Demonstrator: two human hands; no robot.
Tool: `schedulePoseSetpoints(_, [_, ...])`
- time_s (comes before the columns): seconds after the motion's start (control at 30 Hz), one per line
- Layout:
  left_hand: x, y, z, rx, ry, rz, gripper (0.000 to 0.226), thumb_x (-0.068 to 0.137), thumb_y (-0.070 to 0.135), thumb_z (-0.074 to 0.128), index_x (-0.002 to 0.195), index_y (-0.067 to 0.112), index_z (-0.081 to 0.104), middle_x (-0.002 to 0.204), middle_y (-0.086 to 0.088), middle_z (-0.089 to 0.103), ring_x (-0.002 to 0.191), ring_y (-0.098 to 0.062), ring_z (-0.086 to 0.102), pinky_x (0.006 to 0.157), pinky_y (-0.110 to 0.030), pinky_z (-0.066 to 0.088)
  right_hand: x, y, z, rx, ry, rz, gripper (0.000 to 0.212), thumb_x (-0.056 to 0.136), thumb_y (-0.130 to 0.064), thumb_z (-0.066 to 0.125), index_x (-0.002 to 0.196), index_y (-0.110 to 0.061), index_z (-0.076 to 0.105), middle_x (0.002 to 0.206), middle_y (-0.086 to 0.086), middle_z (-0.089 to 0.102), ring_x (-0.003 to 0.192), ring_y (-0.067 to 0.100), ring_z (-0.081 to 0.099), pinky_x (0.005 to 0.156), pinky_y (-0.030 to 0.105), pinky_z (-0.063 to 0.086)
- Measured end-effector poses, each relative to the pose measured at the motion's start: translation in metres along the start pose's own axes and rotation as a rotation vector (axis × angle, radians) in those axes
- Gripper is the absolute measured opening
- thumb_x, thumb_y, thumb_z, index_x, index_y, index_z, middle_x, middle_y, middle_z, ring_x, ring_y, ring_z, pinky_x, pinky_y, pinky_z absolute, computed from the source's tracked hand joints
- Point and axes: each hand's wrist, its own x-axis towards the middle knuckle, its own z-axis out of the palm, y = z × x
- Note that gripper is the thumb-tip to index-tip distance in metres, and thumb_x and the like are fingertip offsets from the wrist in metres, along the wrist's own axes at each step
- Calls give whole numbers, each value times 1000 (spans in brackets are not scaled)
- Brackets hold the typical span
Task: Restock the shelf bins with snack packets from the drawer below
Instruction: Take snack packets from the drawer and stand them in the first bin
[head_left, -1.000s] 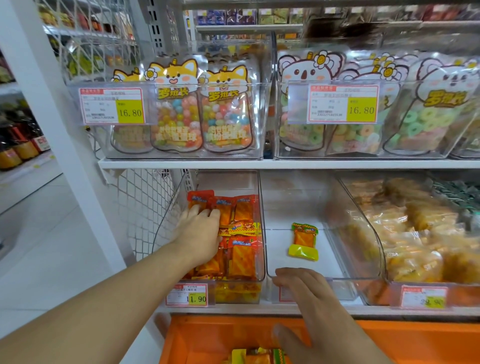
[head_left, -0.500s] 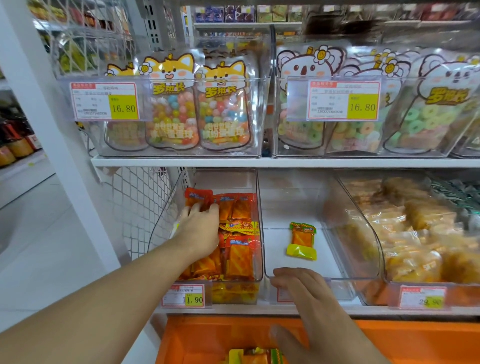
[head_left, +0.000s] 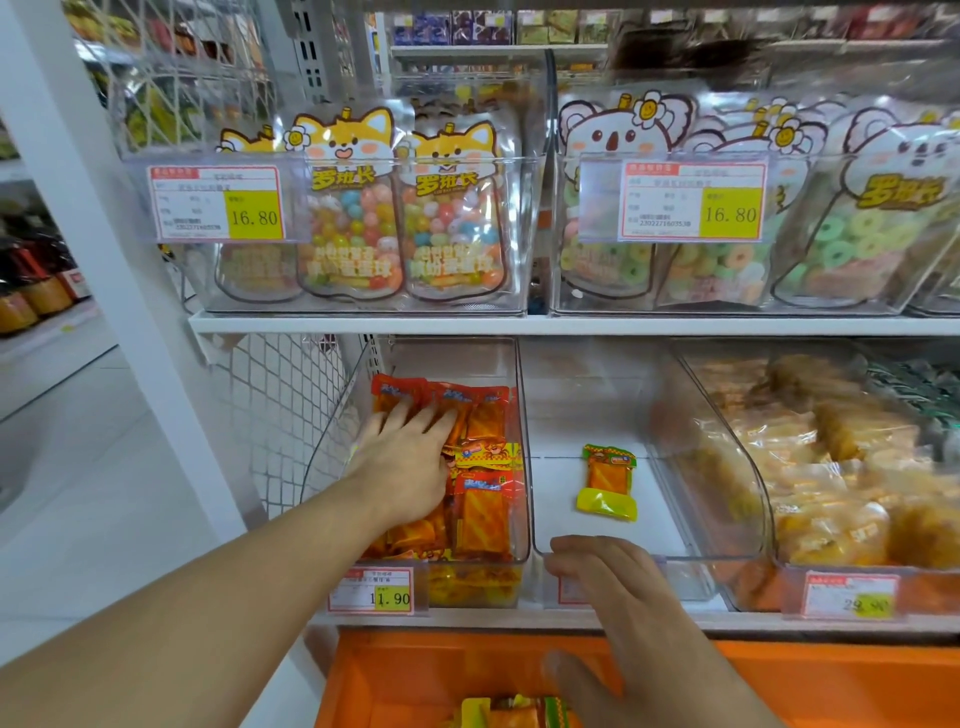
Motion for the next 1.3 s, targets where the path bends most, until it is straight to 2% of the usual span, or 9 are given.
schedulePoseSetpoints(0.23, [-3,8,-2,99,-31,-65,71,102,48,35,163,18,14,164,-4,30,152,-30,18,126,-49,10,-1,0,-1,-14,-4,2,89,60,-75,21,143,-48,36,136,-46,10,140,-15,6,101,-5,9])
schedulePoseSetpoints(0.53, [3,14,-3,-89,-128,-140,78,102,51,31,165,22,-6,174,-1,1,159,-26,-1,128,-47,0,-2,1,-2,-13,-36,22,85,61,-73,23,142,-50,33,132,-50,6,138,-17,-1,99,-6,8])
schedulePoseSetpoints(0.63, [-4,10,-7,-148,-99,-131,75,102,47,31,165,24,-4,174,2,0,159,-23,-3,128,-45,-3,-4,-4,-6,-2,-38,14,72,74,-69,42,143,-50,31,134,-49,8,137,-20,2,104,-4,10])
schedulePoseSetpoints(0.7, [-12,8,-13,-186,-90,-122,74,103,46,31,165,27,-5,174,4,-2,159,-21,-5,128,-44,-4,-8,-8,-8,22,-18,20,65,88,-55,59,145,-49,31,143,-42,13,139,-17,8,116,7,16])
schedulePoseSetpoints(0.8, [-32,12,-25,-241,-78,-89,70,106,47,28,165,31,-6,173,7,-6,159,-16,-9,127,-43,-8,-17,-12,-10,57,5,38,64,94,-44,66,146,-50,31,152,-38,15,145,-11,11,122,16,19])
schedulePoseSetpoints(0.97, [-90,30,-44,-391,-25,-29,65,107,55,26,164,39,-1,172,16,-3,158,-7,-9,125,-41,-6,-45,-13,-16,78,53,33,63,96,-41,66,149,-48,31,150,-35,19,139,-17,13,110,0,12])
schedulePoseSetpoints(1.1, [-152,60,-51,-509,93,53,61,108,49,35,164,37,14,170,18,10,158,-8,3,129,-42,6,-78,-7,-16,73,98,72,59,95,-37,67,148,-36,39,149,-21,34,137,-5,30,102,-7,14])
schedulePoseSetpoints(1.2, [-199,89,-46,-709,185,120,49,106,38,46,154,26,44,157,13,42,145,-4,34,119,-31,31,-102,1,-8,92,114,144,55,94,-36,69,145,-27,50,144,-9,52,133,9,49,111,12,32])
schedulePoseSetpoints(1.3, [-242,119,-16,-797,101,129,38,105,37,48,139,23,58,140,11,57,130,-4,49,105,-23,38,-126,10,12,143,99,241,47,88,-43,64,131,-25,58,125,-5,65,113,15,63,96,36,52])
